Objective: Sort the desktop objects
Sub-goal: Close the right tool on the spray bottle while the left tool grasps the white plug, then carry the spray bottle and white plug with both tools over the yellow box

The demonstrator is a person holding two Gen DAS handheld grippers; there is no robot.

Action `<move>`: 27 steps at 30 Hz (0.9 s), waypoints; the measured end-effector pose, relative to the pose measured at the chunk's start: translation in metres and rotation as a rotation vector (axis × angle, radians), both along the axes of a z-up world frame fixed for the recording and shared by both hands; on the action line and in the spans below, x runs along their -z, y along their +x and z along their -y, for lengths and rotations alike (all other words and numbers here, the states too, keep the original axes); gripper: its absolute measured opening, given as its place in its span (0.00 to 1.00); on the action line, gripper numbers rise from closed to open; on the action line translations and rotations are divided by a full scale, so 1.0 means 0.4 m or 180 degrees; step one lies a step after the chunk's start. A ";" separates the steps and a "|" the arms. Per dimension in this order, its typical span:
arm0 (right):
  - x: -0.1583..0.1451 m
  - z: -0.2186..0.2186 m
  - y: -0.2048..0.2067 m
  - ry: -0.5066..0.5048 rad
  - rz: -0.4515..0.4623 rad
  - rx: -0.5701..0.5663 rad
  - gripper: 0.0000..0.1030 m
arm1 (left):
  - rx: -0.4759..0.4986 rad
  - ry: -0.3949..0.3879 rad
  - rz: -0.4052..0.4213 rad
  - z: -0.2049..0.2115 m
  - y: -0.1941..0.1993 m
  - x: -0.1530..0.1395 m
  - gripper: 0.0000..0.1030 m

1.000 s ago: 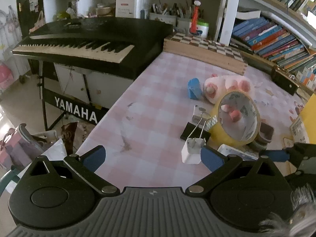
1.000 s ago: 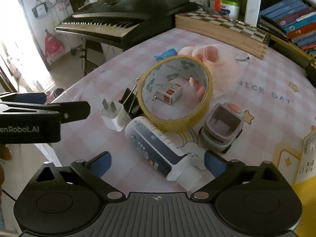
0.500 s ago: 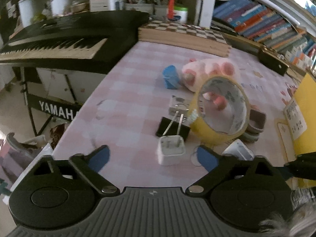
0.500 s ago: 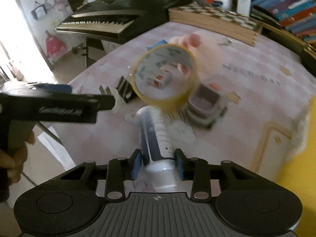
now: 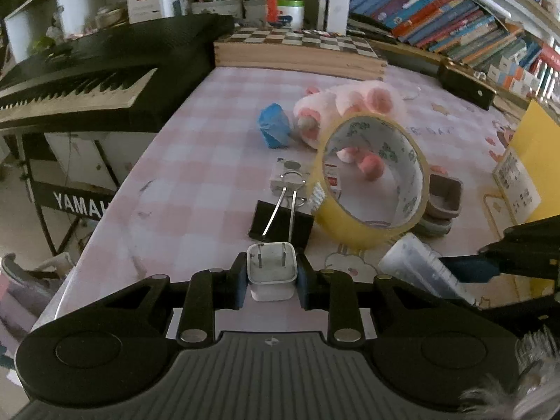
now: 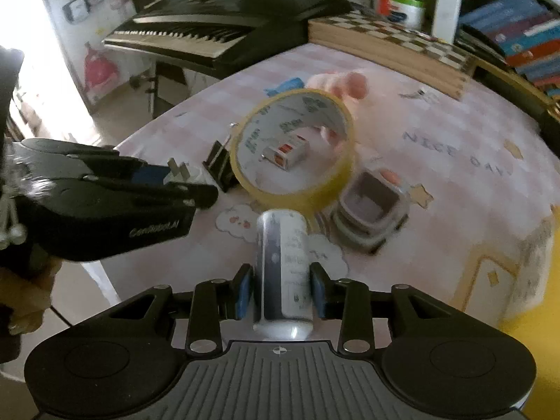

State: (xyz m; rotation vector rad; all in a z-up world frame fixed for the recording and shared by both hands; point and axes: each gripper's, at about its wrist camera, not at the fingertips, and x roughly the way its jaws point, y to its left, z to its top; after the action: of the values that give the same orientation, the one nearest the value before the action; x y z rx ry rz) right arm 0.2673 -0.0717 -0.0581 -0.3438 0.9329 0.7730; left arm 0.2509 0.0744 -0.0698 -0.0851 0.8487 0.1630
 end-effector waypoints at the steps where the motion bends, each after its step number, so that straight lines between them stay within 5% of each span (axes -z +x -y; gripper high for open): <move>1: 0.000 -0.002 0.002 0.0004 -0.0007 -0.0024 0.32 | -0.0020 -0.0012 0.0033 -0.003 -0.006 -0.005 0.24; 10: -0.041 0.018 -0.022 0.0187 -0.0032 0.0159 0.32 | -0.0066 -0.0207 0.0381 -0.026 -0.081 -0.079 0.24; 27: -0.181 0.098 -0.255 0.0522 0.0153 0.0860 0.32 | 0.0620 -0.0469 0.0766 -0.002 -0.310 -0.197 0.24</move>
State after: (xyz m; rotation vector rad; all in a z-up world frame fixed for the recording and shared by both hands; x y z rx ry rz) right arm 0.1652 -0.1108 0.0143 -0.0894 0.8439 0.5855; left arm 0.1270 0.0751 0.0091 -0.1561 0.6235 -0.0918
